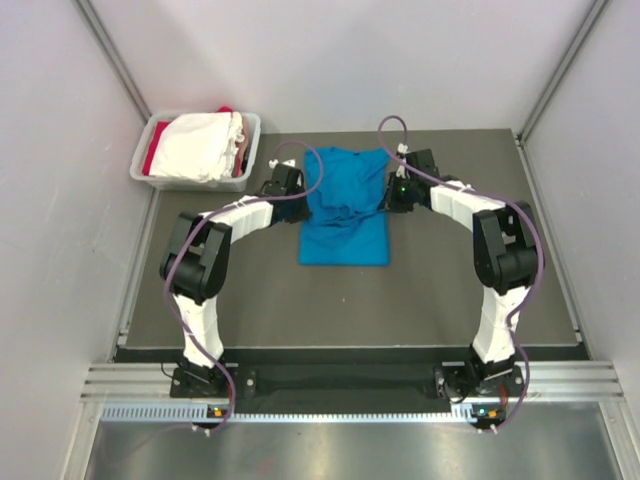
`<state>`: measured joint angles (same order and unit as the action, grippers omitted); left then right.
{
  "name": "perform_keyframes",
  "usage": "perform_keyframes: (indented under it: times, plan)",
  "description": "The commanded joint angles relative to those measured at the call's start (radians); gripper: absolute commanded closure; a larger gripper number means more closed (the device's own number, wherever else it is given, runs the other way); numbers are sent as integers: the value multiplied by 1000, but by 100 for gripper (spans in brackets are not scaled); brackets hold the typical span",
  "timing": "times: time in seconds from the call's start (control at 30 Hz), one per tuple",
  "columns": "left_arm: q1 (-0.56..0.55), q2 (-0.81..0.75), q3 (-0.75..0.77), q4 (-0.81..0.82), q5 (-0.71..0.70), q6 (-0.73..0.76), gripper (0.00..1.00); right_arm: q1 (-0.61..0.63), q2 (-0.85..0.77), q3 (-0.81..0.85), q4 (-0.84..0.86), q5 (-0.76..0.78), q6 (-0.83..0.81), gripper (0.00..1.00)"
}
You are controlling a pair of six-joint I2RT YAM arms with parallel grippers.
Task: Fold and stack the t-shirts
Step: Fold the tshirt
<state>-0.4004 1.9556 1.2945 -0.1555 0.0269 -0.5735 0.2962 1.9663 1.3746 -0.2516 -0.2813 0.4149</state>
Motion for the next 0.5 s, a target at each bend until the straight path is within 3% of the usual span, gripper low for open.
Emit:
perform_keyframes:
  times: [0.0,0.47]
  plan:
    - [8,11,68,65,11,9,100,-35,6,50,35,-1,-4,100]
    - [21,52,109,63,4,-3,100,-38,83,145,6,-7,-22,100]
